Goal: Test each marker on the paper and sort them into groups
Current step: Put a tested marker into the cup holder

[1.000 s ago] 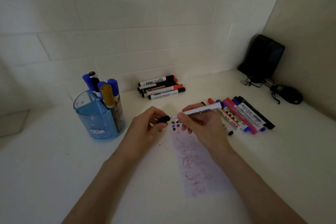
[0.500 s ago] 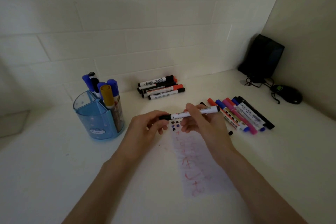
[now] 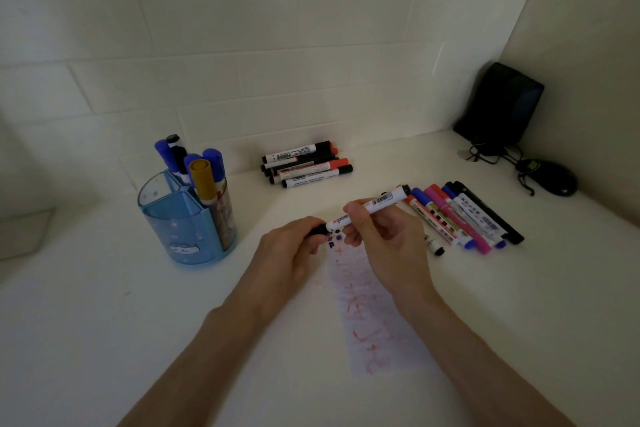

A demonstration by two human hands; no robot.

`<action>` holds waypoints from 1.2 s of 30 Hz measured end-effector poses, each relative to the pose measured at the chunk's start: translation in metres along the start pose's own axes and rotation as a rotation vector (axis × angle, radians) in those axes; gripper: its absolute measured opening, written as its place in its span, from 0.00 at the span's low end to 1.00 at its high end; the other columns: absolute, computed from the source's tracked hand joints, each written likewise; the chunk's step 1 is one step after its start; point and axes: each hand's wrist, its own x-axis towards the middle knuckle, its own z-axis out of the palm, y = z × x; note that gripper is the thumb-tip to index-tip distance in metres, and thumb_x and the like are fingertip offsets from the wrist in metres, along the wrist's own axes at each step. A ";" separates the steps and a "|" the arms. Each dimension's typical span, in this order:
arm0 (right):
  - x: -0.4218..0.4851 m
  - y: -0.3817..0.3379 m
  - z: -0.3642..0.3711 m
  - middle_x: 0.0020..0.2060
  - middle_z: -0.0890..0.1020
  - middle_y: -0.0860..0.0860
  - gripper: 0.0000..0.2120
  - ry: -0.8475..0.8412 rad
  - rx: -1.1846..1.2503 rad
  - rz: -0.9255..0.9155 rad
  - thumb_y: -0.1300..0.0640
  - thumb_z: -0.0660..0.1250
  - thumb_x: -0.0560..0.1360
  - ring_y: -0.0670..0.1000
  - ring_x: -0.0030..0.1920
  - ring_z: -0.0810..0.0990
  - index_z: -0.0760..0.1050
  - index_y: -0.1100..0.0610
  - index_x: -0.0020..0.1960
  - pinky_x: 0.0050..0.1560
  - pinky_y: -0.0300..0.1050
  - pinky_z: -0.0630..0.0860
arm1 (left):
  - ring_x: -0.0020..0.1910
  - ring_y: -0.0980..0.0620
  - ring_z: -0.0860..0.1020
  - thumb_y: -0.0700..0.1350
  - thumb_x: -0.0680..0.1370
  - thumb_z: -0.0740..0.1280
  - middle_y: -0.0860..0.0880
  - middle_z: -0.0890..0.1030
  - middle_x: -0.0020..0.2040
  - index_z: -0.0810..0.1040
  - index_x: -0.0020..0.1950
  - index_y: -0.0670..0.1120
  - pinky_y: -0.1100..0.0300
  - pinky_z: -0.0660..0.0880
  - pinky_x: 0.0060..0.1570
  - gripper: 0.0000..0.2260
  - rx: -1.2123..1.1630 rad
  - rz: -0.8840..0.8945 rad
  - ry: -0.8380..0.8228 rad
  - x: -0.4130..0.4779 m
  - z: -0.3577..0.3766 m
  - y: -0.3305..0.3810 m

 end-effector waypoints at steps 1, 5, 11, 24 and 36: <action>0.000 -0.001 0.001 0.35 0.86 0.54 0.10 0.001 -0.001 -0.010 0.52 0.71 0.79 0.48 0.34 0.83 0.84 0.59 0.47 0.40 0.38 0.80 | 0.37 0.58 0.75 0.46 0.84 0.61 0.58 0.75 0.38 0.78 0.54 0.49 0.70 0.66 0.37 0.07 -0.003 -0.007 0.012 0.000 0.001 0.002; 0.001 -0.004 0.004 0.36 0.86 0.51 0.07 -0.023 -0.023 -0.035 0.51 0.70 0.80 0.47 0.35 0.84 0.84 0.52 0.45 0.41 0.38 0.81 | 0.35 0.56 0.73 0.44 0.84 0.62 0.58 0.74 0.35 0.77 0.50 0.49 0.67 0.66 0.34 0.06 -0.014 -0.040 0.057 0.000 0.004 0.005; 0.005 0.000 0.008 0.34 0.84 0.49 0.10 -0.018 -0.045 -0.019 0.51 0.67 0.82 0.46 0.34 0.81 0.83 0.54 0.47 0.39 0.39 0.79 | 0.39 0.57 0.75 0.46 0.84 0.62 0.58 0.76 0.40 0.77 0.55 0.49 0.69 0.68 0.38 0.05 -0.041 -0.060 0.048 0.002 0.004 0.002; 0.009 -0.011 0.001 0.40 0.86 0.54 0.19 -0.033 0.208 0.209 0.40 0.77 0.71 0.50 0.36 0.81 0.86 0.53 0.53 0.40 0.41 0.80 | 0.46 0.52 0.81 0.51 0.75 0.72 0.58 0.83 0.49 0.80 0.54 0.50 0.57 0.78 0.40 0.10 -0.233 -0.106 0.351 0.005 -0.031 0.024; 0.001 0.001 0.010 0.41 0.86 0.56 0.19 -0.103 0.172 0.217 0.44 0.75 0.71 0.53 0.37 0.82 0.84 0.51 0.59 0.39 0.46 0.79 | 0.47 0.50 0.83 0.40 0.78 0.72 0.52 0.80 0.54 0.74 0.58 0.53 0.61 0.77 0.39 0.13 -0.198 0.051 0.776 -0.015 -0.151 0.040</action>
